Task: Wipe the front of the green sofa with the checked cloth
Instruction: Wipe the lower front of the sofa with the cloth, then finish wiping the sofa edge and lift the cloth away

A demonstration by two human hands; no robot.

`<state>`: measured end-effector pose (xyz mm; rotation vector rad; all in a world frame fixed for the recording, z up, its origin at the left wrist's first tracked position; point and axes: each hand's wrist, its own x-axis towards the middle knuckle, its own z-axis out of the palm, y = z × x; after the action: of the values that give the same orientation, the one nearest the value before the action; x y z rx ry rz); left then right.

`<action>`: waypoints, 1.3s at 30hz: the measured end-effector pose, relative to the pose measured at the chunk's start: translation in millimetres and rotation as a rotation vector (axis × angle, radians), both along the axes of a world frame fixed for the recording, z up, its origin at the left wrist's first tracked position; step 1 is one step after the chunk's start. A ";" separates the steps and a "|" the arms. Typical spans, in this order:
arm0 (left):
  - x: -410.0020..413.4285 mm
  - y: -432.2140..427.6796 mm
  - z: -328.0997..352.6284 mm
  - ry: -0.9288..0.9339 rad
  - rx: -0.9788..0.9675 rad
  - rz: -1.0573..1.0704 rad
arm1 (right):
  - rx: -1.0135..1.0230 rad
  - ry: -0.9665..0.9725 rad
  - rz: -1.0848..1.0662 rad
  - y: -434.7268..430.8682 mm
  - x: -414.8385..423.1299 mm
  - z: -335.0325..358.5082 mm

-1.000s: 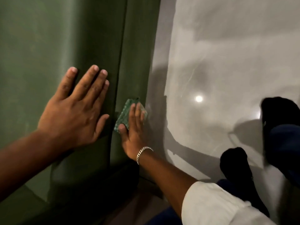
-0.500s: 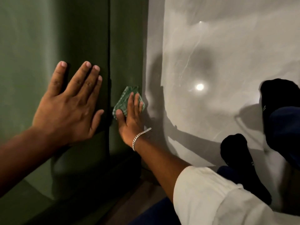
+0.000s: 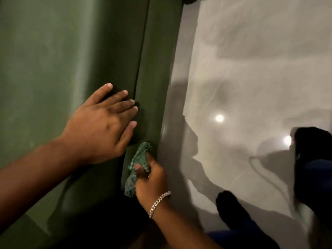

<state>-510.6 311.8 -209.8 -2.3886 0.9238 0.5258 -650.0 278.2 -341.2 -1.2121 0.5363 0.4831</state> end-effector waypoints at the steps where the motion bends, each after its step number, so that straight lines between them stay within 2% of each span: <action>1: 2.2 -12.6 3.1 0.023 -0.151 0.129 | 0.036 -0.014 -0.096 -9.1 14.4 1.2; 3: 15.3 -32.2 6.3 0.030 -0.464 0.432 | 0.097 -0.061 -0.273 -23.0 54.5 -0.6; 6: 42.0 -45.4 13.4 0.055 -0.713 0.787 | 0.048 -0.188 -0.426 -51.5 104.5 13.6; 7: 55.4 -48.5 22.8 0.124 -0.848 0.922 | 0.002 -0.253 -0.432 -64.0 123.1 25.9; 10: 84.8 -69.2 52.9 0.556 -1.195 1.263 | -0.114 -0.456 -0.360 -104.7 164.2 73.3; 12: 106.1 -93.9 69.2 0.676 -1.300 1.321 | -0.166 -0.542 -0.257 -133.2 189.0 103.9; 14: 122.1 -115.0 73.1 0.634 -1.452 1.354 | -0.146 -0.520 -0.207 -161.3 205.4 131.1; 17: 153.2 -152.4 90.1 0.629 -1.636 1.500 | -0.085 -0.419 -0.315 -224.2 237.4 184.1; 19: 170.1 -180.8 107.6 0.756 -1.726 1.544 | -0.118 -0.328 -0.443 -272.0 263.1 213.4; 21: 194.1 -211.7 130.2 0.892 -1.799 1.553 | -0.121 -0.170 -0.481 -324.0 295.8 237.1; 24: 236.0 -255.6 166.6 0.935 -1.837 1.498 | -0.042 -0.016 -0.359 -379.5 341.3 270.7; 26: 273.7 -279.7 183.0 0.752 -1.800 1.409 | -0.140 -0.043 -0.353 -403.1 376.6 293.2; 29: 337.8 -302.4 193.3 0.375 -1.697 1.226 | -0.308 -0.152 -0.389 -424.9 438.4 315.7; 31: 384.7 -311.9 191.7 0.248 -1.603 1.180 | -0.388 -0.197 -0.373 -436.6 485.7 320.1; 35: 470.9 -324.2 163.1 0.214 -1.458 1.224 | -0.609 -0.149 -0.319 -447.4 577.3 289.9; 39: 511.9 -337.1 129.5 0.191 -1.345 1.226 | -0.771 -0.083 -0.222 -450.9 628.4 242.3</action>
<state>1.3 -25.4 -80.3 -4.0659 -0.5986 0.6229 -21.6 -172.7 -98.9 -1.8669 0.8119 0.0171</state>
